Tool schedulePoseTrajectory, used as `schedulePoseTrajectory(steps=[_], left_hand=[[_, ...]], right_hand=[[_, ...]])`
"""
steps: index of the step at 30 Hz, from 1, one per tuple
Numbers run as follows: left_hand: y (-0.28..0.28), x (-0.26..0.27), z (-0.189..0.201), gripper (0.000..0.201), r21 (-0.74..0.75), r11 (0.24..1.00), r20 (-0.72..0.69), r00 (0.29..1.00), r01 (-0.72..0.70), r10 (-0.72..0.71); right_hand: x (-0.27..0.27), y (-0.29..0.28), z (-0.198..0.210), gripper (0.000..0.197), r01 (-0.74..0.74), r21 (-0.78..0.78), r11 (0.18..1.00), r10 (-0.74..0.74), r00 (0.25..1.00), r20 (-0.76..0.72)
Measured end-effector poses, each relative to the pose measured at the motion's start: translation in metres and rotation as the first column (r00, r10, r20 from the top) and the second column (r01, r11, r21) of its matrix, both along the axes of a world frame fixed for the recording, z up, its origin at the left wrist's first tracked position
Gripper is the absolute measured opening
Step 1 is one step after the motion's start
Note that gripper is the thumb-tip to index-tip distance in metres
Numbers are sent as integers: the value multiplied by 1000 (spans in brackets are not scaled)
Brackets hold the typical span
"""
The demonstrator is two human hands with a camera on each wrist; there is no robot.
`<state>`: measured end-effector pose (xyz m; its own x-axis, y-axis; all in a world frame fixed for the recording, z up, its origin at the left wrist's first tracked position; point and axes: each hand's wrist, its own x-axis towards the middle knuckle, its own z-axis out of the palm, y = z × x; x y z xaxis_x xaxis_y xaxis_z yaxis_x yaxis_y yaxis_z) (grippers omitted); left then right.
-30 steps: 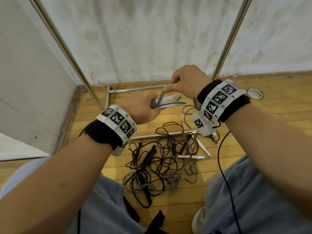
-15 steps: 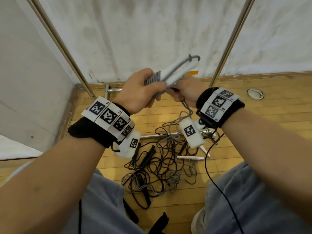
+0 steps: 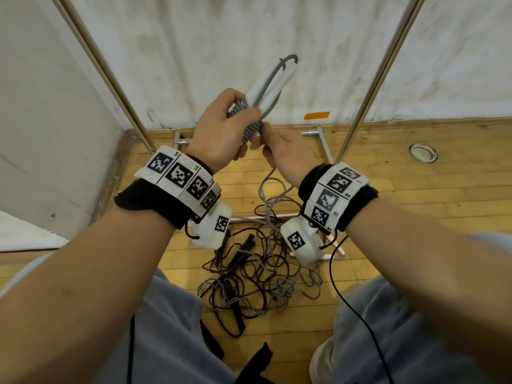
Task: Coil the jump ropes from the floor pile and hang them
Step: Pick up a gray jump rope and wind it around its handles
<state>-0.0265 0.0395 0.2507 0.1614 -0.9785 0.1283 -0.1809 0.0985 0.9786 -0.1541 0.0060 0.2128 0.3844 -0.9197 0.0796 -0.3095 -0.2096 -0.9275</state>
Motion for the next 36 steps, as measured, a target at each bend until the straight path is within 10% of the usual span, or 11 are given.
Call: schedulePoseTrajectory(steps=[12,19,25,36], left_hand=[[-4,22,-7,22,66,998,211,978,-13,-1],[-8,25,-32,21,73,992,696,717,-100,21],[-9,28,-47,26,52,984,814,578,-169,56],[-8,19,-55,23,280,953,909,350,-114,-225]], right_hand=[[-19,-5,4,34,-85,-171,982,35,959,-281],[-10,8,7,37,-230,-127,965,141,862,-486],[-18,14,8,28,-303,89,949,314,875,-368],[-13,5,4,31,-321,36,946,289,792,-537]])
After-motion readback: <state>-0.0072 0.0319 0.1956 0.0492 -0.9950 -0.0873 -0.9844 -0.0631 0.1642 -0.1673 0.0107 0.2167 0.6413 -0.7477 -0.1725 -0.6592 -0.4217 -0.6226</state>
